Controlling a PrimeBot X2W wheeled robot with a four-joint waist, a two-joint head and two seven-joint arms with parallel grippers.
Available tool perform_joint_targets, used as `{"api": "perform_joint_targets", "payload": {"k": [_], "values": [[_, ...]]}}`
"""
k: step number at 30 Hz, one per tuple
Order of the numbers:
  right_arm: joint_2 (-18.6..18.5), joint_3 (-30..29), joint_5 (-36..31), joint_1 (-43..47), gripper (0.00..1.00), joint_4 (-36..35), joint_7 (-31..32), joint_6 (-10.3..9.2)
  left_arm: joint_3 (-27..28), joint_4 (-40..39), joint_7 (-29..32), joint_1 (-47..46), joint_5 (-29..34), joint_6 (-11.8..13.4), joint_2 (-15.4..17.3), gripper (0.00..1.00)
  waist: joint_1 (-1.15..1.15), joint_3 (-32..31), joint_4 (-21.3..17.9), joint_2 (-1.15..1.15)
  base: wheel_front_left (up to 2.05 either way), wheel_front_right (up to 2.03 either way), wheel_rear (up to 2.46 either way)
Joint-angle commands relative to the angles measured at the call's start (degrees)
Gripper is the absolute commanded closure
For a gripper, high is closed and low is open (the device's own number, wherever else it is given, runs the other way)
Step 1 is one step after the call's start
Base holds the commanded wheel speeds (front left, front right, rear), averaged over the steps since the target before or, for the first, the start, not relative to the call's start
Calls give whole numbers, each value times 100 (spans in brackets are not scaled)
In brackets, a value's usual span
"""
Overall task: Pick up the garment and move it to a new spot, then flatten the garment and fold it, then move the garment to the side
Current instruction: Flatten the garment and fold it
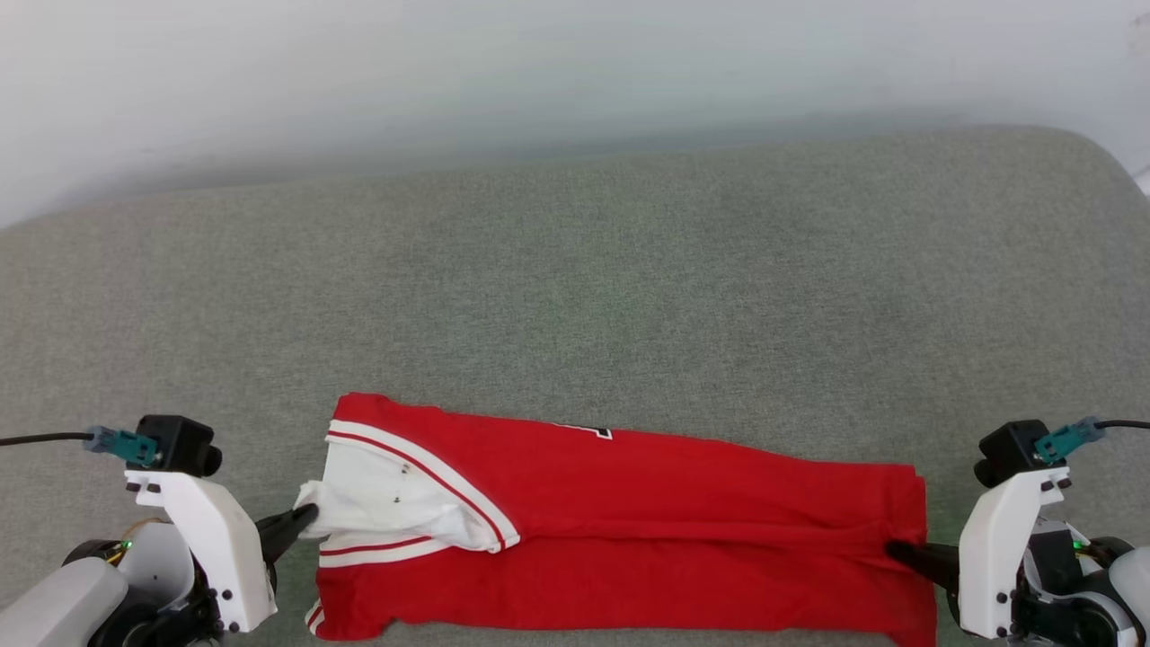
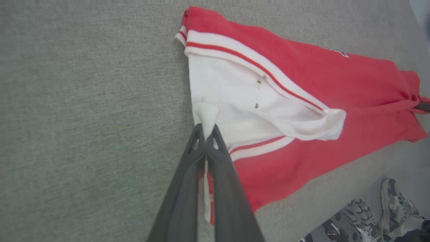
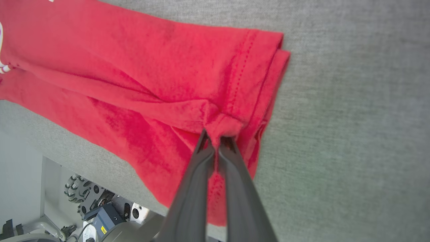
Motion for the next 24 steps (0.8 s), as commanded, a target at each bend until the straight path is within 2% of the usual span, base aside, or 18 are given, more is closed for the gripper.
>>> {"api": "perform_joint_targets", "payload": {"k": [1,6,7,8,9,11,12,13,14,15,18,21,24], "values": [[72,-44,-55,77,100,-18,10,-3,38,77,-75,43,-9,16,-49,100,1,50,-17,0,0,0,0],[201,-73,-123,72,100,31,107,-3,60,268,-134,34,-102,16,-232,100,1,133,-22,0,0,0,0],[218,-82,-128,65,100,32,115,-3,74,307,-156,21,-116,14,-264,78,1,143,-23,0,0,0,0],[241,-90,-121,67,100,37,126,-3,104,326,-195,17,-159,0,-305,51,1,147,-21,0,0,0,0],[258,-106,-112,85,91,51,153,-3,128,344,-213,18,-201,6,-343,0,1,149,-15,0,0,0,0],[274,-178,-133,125,66,81,175,-3,216,417,-139,69,-403,152,-392,0,1,145,-2,0,0,0,0],[295,-217,-151,129,60,80,201,-3,244,402,-111,72,-449,192,-393,0,1,144,3,0,0,0,0],[314,-252,-168,134,40,63,219,-3,251,344,-79,90,-492,171,-382,0,1,138,5,0,0,0,0],[317,-302,-196,145,4,22,190,-3,300,316,-64,132,-595,206,-367,0,1,129,9,0,0,0,0],[328,-370,-214,162,0,-11,150,-3,374,269,-120,133,-642,230,-328,0,1,118,17,0,0,0,0],[293,-554,-359,286,0,-107,83,-3,671,20,-545,186,-762,187,-316,0,1,51,70,0,0,0,0],[323,-889,-346,493,0,-274,11,-3,936,-314,-1269,320,-577,109,-266,0,1,-31,149,0,0,0,0],[359,-1311,-368,773,0,-455,-4,-3,1124,-635,-1987,514,-287,146,-228,0,1,-131,240,0,0,0,0]]}}
